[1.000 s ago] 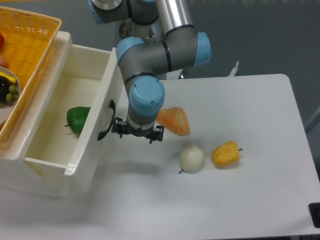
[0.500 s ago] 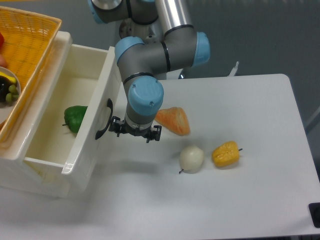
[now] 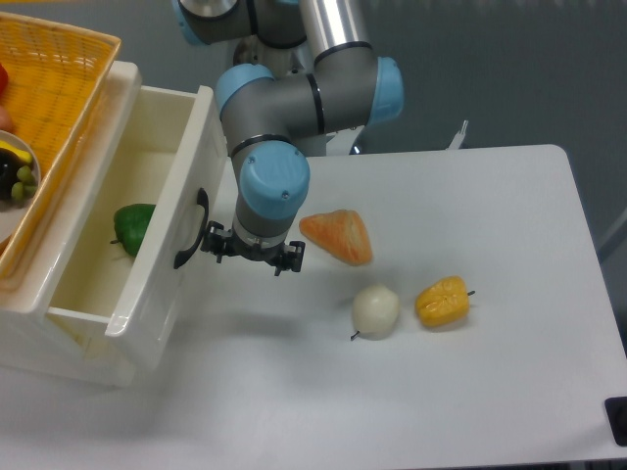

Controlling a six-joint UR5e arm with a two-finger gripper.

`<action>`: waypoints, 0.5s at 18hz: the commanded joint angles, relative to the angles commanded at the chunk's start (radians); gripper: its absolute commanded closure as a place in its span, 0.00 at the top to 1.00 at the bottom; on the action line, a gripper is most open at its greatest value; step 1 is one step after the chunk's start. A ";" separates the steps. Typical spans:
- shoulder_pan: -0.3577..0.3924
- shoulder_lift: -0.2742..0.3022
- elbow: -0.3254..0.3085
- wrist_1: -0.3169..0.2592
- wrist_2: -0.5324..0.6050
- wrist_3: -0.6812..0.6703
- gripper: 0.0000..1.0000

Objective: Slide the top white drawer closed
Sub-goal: 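Push the drawer front inward into the white cabinet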

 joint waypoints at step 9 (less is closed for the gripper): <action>-0.029 0.000 0.000 -0.002 -0.002 -0.006 1.00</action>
